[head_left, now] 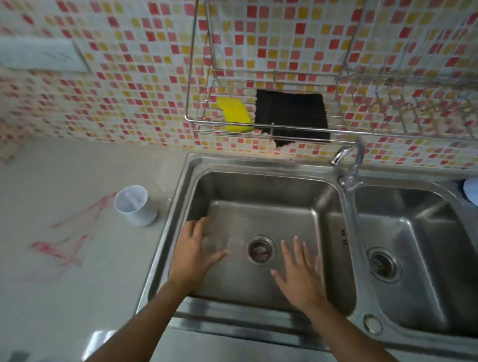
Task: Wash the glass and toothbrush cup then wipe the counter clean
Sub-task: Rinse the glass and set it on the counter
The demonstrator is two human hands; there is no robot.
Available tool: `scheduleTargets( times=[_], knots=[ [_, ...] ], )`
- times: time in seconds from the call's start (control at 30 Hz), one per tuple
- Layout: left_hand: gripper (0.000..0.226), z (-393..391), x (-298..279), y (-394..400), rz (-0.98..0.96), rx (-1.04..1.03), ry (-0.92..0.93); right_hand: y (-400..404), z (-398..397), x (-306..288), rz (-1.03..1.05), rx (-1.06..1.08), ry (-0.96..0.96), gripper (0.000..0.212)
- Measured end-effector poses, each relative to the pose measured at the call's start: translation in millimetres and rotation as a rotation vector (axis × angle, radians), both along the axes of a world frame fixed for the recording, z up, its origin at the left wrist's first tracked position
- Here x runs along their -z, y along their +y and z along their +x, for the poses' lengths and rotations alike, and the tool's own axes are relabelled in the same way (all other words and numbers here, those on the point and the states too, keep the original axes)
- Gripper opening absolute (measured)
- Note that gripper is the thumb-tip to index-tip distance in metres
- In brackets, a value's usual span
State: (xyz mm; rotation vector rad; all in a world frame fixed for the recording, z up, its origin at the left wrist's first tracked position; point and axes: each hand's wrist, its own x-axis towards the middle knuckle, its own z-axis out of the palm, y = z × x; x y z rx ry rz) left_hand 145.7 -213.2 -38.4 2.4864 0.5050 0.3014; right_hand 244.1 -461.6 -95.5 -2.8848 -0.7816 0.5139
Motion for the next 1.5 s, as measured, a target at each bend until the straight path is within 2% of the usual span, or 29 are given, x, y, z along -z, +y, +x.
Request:
scheduleTargets(
  times=[0.2,0.43,0.73,0.87,0.97,1.1,1.2,1.4,1.5],
  knots=[
    [0.087,-53.5,-21.1,52.8,-0.056,-0.205,-0.138,80.6,-21.9,-17.5,0.135,-0.027,0.04,0.073],
    [0.088,-107.5,-13.0,120.1,-0.006,-0.287,-0.077,195.2,-38.1,-44.1,0.417,-0.084,0.158,0.073],
    [0.091,-131.3,15.6,165.7,-0.024,-0.246,0.029,308.8,-47.7,-79.4,0.559,-0.117,0.213,0.075],
    [0.099,-137.1,17.3,174.2,0.053,-0.241,0.031,333.9,-45.9,-77.6,0.616,-0.102,0.223,0.078],
    [0.077,-127.2,3.2,193.3,0.046,-0.231,-0.093,342.5,-44.3,-69.5,0.609,-0.08,0.251,0.094],
    [0.041,-77.2,-26.4,236.0,0.064,-0.089,-0.184,351.3,-42.0,-64.7,0.619,-0.049,0.288,0.101],
    [0.027,-37.6,-42.5,259.3,0.148,0.098,-0.114,355.0,-41.2,-64.4,0.641,-0.047,0.325,0.095],
    [0.021,6.2,-40.5,284.3,0.386,0.531,0.069,358.0,-37.1,-62.9,0.652,-0.037,0.354,0.085],
    [0.016,11.1,-42.4,286.5,0.404,0.597,0.064,360.0,-34.7,-61.3,0.635,-0.019,0.357,0.089]
  ],
)
